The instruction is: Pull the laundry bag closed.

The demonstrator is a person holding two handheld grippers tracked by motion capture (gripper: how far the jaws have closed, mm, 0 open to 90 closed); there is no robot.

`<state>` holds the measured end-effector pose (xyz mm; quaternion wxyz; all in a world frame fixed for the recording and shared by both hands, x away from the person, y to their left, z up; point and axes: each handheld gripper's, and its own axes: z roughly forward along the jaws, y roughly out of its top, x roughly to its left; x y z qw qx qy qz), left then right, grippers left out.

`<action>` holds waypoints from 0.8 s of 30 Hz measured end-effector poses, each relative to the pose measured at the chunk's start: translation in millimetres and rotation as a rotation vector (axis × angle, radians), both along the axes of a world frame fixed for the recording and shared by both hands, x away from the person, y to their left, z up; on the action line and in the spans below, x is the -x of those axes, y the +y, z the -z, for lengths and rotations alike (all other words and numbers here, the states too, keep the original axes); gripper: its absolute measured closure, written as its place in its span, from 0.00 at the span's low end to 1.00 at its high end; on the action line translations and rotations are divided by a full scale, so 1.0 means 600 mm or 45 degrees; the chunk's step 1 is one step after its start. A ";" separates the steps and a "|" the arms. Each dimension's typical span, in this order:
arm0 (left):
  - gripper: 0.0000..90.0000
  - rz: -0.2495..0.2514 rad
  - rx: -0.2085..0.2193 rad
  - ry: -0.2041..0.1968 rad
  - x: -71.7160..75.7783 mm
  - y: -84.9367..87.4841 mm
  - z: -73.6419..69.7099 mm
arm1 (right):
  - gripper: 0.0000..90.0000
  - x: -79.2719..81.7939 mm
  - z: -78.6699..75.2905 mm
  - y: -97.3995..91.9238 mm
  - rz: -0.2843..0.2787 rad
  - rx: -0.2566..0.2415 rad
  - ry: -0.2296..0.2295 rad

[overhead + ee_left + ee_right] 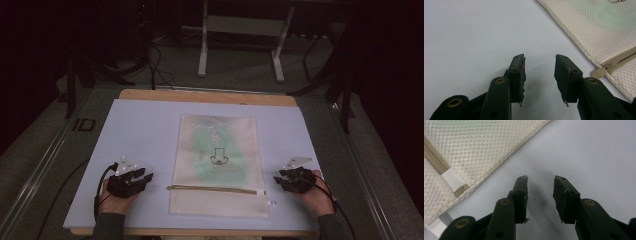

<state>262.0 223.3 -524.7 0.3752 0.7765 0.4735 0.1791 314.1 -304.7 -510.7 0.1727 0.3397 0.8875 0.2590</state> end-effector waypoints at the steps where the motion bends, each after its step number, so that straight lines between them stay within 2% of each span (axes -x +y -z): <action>1: 0.67 0.000 0.000 0.000 0.000 0.000 0.000 | 0.70 0.000 0.000 0.000 0.000 0.000 0.000; 14: 0.66 0.031 -0.013 0.001 -0.002 -0.007 0.001 | 0.70 0.006 -0.007 0.015 -0.054 0.019 0.002; 24: 0.66 0.032 0.007 0.004 -0.002 -0.007 0.002 | 0.69 0.011 -0.014 0.029 -0.096 0.073 -0.003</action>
